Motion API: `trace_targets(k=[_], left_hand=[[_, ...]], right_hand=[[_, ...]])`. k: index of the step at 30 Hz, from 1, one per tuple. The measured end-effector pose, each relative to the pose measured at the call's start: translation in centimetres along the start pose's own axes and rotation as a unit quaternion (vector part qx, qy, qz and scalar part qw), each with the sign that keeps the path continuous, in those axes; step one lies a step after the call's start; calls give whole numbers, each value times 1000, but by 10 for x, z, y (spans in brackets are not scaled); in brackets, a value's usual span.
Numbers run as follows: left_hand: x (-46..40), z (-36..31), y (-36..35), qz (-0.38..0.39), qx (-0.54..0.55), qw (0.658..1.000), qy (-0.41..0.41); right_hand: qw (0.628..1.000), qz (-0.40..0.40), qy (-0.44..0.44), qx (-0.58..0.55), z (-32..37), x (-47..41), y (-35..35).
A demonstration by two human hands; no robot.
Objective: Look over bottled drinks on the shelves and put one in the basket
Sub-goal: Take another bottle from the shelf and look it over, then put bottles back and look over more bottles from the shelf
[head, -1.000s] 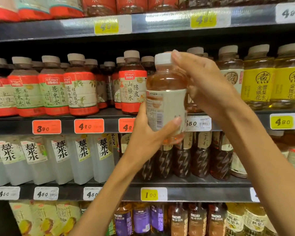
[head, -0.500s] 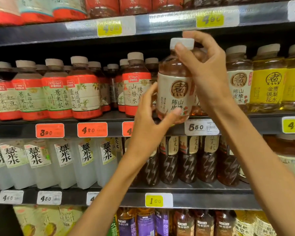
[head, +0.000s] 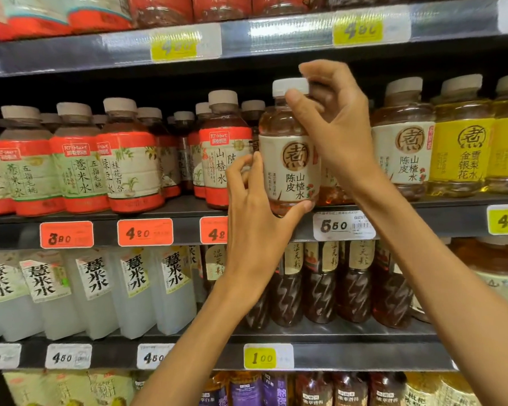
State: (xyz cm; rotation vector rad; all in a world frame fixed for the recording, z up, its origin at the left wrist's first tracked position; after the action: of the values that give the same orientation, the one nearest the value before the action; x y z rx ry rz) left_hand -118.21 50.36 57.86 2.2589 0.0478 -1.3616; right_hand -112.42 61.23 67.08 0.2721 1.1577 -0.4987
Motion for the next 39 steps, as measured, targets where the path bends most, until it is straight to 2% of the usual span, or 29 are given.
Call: trace_targets(k=[5, 10, 15, 19, 25, 27, 31, 34, 39], left_hand=[[0, 0, -2, 5, 26, 1000, 13], [1, 1, -6, -24, 24, 999, 14], [1, -1, -12, -46, -45, 998, -2], [-1, -3, -10, -89, -158, 983, 3], [-5, -1, -15, -64, -175, 982, 19], [-6, -2, -14, -61, -170, 983, 21], [-4, -10, -9, -83, -142, 986, 5], [-1, -28, -12, -93, -86, 991, -34], [0, -49, -42, 9, -52, 996, -66]], right_hand=[[999, 13, 31, 40, 1, 6, 8], [989, 32, 58, 136, 2, 7, 14], [964, 73, 98, 236, 1, 10, 9], [942, 99, 114, 301, -6, 11, 5], [918, 141, 96, 358, -18, 12, -4], [930, 130, 106, 327, -9, 12, 0], [945, 1, 133, 299, 13, 5, 39], [920, -18, 67, 385, 2, -4, 60], [861, 26, 36, 507, -19, -4, 62]])
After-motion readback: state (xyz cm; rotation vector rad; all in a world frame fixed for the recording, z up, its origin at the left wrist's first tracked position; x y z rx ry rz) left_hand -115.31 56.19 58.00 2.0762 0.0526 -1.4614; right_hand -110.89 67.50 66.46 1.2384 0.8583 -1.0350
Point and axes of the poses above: each hand's wrist, its own x-axis away from the middle knuckle, its own y-axis out of the back of the hand, z = x × y, the point moved 8 cm from there along -x, towards the middle knuckle, and after that the axes turned 14 degrees about -x, right-handed, at the moved point
